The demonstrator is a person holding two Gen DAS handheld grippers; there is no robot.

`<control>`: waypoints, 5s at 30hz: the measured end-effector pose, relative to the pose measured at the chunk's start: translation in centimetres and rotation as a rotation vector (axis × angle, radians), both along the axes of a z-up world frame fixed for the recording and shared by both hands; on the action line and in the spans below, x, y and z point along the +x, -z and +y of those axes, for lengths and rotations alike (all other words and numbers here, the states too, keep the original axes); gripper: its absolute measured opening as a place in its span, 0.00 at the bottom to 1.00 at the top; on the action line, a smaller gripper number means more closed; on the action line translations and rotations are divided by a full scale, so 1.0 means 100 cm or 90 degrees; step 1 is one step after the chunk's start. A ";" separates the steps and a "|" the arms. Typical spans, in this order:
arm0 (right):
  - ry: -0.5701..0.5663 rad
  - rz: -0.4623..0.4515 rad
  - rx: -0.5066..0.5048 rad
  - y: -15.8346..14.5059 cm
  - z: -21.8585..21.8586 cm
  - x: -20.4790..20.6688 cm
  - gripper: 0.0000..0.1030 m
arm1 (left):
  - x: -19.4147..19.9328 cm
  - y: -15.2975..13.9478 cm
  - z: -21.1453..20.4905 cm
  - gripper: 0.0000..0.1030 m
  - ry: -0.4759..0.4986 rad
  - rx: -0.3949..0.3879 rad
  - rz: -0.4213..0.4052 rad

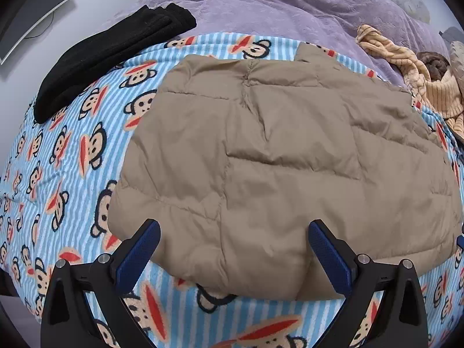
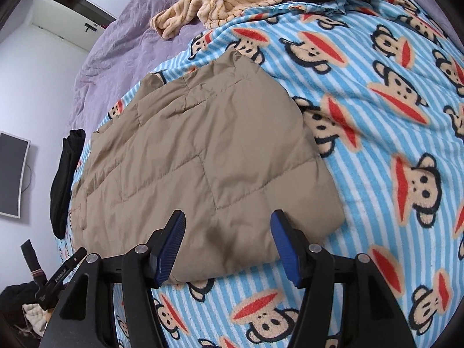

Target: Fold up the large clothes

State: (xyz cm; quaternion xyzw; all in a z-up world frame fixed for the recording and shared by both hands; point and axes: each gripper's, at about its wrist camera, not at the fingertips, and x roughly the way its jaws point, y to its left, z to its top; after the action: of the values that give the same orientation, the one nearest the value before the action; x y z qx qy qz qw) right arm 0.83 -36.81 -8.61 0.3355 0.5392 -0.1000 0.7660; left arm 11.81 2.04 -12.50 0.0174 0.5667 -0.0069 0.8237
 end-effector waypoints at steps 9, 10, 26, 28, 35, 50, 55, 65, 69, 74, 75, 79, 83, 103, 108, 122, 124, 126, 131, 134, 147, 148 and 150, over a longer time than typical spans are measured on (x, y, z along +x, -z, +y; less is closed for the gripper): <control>-0.010 0.009 0.032 0.006 0.009 -0.020 0.64 | -0.023 -0.002 -0.010 0.99 0.007 0.002 0.007; -0.011 0.010 0.036 0.007 0.009 -0.022 0.66 | -0.026 -0.001 -0.010 0.99 0.004 0.000 0.009; -0.004 0.007 0.113 0.030 0.016 -0.053 0.79 | -0.065 0.017 0.005 0.99 -0.058 -0.067 0.044; 0.006 0.006 0.121 0.035 0.018 -0.056 0.84 | -0.066 0.018 0.012 0.99 -0.067 -0.077 0.043; 0.034 0.004 0.161 0.045 0.027 -0.053 1.00 | -0.064 0.021 0.037 0.99 -0.102 -0.120 0.043; 0.100 -0.017 0.255 0.070 0.018 -0.041 1.00 | -0.042 0.060 0.107 0.99 -0.203 -0.425 0.070; 0.113 -0.035 0.293 0.081 0.015 -0.024 1.00 | -0.014 0.070 0.100 0.99 -0.178 -0.401 0.068; 0.134 -0.081 0.378 0.109 0.020 0.029 1.00 | 0.035 0.087 0.100 0.99 -0.210 -0.411 0.042; 0.148 -0.080 0.379 0.118 0.021 0.031 1.00 | 0.038 0.084 0.098 0.65 -0.222 -0.387 0.006; 0.164 -0.043 0.364 0.117 0.019 0.031 0.56 | 0.031 0.066 0.101 0.21 -0.166 -0.402 -0.024; 0.166 -0.046 0.359 0.114 0.020 0.030 0.52 | 0.030 0.060 0.100 0.20 -0.156 -0.396 -0.030; 0.145 -0.068 0.325 0.094 0.024 0.028 0.31 | 0.017 0.037 0.098 0.17 -0.120 -0.385 -0.054; 0.138 -0.092 0.324 0.078 0.025 0.011 0.27 | -0.001 0.020 0.105 0.17 -0.094 -0.393 -0.060; 0.116 0.008 0.278 0.052 0.074 -0.154 0.27 | -0.167 0.021 0.160 0.17 -0.042 -0.392 0.060; 0.117 0.052 0.288 0.057 0.066 -0.162 0.34 | -0.199 0.034 0.154 0.19 -0.070 -0.327 0.087; 0.101 0.132 0.118 0.007 0.050 -0.207 0.48 | -0.223 -0.010 0.202 0.31 -0.168 -0.132 0.042; 0.097 0.128 0.086 -0.001 0.050 -0.210 0.48 | -0.214 0.001 0.201 0.31 -0.164 -0.116 0.062; 0.072 0.128 0.053 -0.011 0.055 -0.209 0.48 | -0.207 0.022 0.195 0.31 -0.160 -0.100 0.105; 0.008 0.122 0.016 -0.026 0.073 -0.194 0.48 | -0.205 0.048 0.187 0.31 -0.153 -0.069 0.150; -0.019 0.105 0.004 -0.037 0.084 -0.188 0.48 | -0.203 0.040 0.185 0.31 -0.143 -0.049 0.153; -0.055 0.162 0.032 -0.001 0.102 -0.149 0.48 | -0.221 -0.005 0.164 0.31 -0.107 -0.061 0.143; -0.056 0.159 0.035 -0.001 0.101 -0.149 0.48 | -0.222 -0.008 0.160 0.31 -0.101 -0.059 0.138; -0.071 0.153 0.031 -0.005 0.102 -0.147 0.49 | -0.222 -0.012 0.150 0.31 -0.092 -0.053 0.129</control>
State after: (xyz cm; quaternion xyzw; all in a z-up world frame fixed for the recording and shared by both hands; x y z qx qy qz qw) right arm -13.88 -26.64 -8.07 0.3094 0.6469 -0.0837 0.6919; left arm -10.34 17.01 -11.26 -0.0584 0.6462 0.0268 0.7605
